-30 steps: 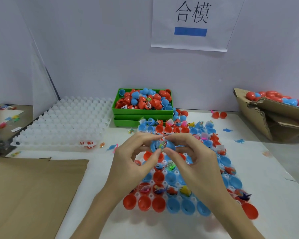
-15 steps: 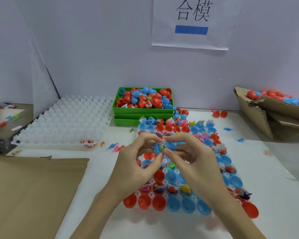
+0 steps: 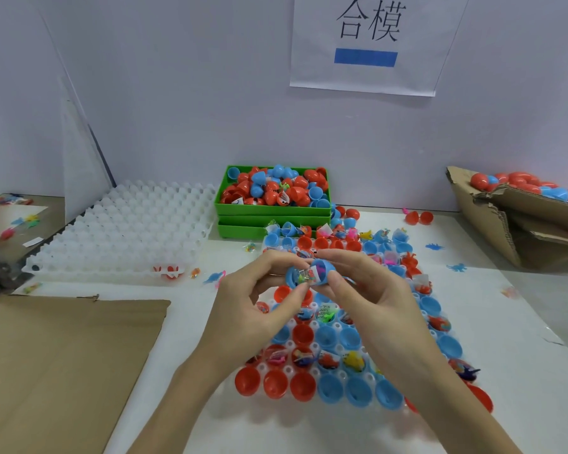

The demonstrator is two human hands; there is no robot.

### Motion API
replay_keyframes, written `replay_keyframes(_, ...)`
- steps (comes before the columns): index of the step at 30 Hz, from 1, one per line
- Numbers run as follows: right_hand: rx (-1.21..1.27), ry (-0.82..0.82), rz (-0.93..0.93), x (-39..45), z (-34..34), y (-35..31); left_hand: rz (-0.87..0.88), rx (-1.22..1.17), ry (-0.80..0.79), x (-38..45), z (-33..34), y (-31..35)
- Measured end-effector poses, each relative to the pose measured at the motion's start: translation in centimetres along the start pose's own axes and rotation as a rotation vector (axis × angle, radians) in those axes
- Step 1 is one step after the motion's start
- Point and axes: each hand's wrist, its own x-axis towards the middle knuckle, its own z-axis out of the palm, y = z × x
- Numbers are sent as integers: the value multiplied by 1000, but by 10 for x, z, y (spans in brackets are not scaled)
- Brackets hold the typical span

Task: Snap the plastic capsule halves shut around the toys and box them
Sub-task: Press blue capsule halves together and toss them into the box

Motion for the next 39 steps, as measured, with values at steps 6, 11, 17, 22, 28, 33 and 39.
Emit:
replay_keyframes(6,-25,-6,35,1,0,-1,32,22,2,-1,-1,-2)
replay_keyframes(11,-118,3,-45,1,1,-2,65,124,16,-2,0,-2)
replay_keyframes(17,-104,21,-62,0,3,-1,109,204,15,-2,2,0)
replay_keyframes(22,-84,21,-46,-1,4,-1,-1,66,-30,-1,0,2)
replay_keyframes(28,-134,11,-39,-1,6,3,-103,-3,-85,0,-3,1)
replay_keyframes(33,-140,42,-23,-3,6,5,-149,-40,-107,2,-3,2)
replay_keyframes(39,-80,54,80,-1,-1,3,-177,-101,-138,1,-3,0)
